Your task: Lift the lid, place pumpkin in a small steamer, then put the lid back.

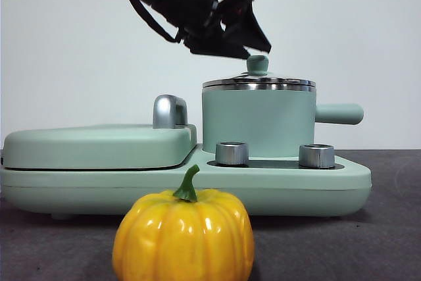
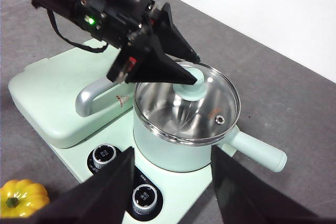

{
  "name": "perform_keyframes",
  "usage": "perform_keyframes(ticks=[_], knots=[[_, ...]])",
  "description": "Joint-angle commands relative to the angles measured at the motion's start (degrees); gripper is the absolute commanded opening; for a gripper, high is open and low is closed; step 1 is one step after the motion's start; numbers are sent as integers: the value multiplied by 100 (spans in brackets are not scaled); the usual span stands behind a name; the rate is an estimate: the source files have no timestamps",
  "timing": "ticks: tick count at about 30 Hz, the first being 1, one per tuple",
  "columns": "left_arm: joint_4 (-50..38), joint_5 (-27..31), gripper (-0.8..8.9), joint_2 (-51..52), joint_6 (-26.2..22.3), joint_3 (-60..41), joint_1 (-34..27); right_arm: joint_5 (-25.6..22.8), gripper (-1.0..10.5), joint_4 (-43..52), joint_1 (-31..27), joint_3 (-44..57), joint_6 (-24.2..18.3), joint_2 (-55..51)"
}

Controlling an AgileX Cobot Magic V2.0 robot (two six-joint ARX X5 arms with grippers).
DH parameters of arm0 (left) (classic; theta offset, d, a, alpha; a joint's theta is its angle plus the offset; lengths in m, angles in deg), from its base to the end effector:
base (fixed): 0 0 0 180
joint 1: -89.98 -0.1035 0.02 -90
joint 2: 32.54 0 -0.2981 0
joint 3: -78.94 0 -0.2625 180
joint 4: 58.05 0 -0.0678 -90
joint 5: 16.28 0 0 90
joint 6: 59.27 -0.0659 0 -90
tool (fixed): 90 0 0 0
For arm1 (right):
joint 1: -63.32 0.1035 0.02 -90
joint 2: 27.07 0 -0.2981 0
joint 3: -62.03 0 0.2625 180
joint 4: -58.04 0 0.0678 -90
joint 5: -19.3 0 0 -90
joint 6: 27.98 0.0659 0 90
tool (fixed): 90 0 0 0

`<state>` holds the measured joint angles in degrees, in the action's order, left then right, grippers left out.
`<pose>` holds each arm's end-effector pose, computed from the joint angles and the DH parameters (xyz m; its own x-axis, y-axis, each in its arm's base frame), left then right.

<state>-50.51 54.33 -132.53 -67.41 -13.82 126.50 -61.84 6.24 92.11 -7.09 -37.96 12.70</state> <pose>0.3483 -0.2852 0.2941 0.5135 -0.7933 -0.3271 0.8429 0.5378 0.0188 0.1200 0.0775 0.3721 0.7261 0.5748 -0.3773 -0.6495 0.7534 -0.1022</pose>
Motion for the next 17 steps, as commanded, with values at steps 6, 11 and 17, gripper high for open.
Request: perform_keyframes(ticks=[6, 11, 17], knots=[[-321, 42, 246, -302, -37, 146, 52, 7, 230, 35, 22, -101, 101, 28], [-286, 42, 246, -345, -37, 146, 52, 7, 230, 35, 22, -101, 101, 28], [-271, 44, 246, -352, -37, 146, 50, 7, 230, 35, 22, -101, 101, 28]])
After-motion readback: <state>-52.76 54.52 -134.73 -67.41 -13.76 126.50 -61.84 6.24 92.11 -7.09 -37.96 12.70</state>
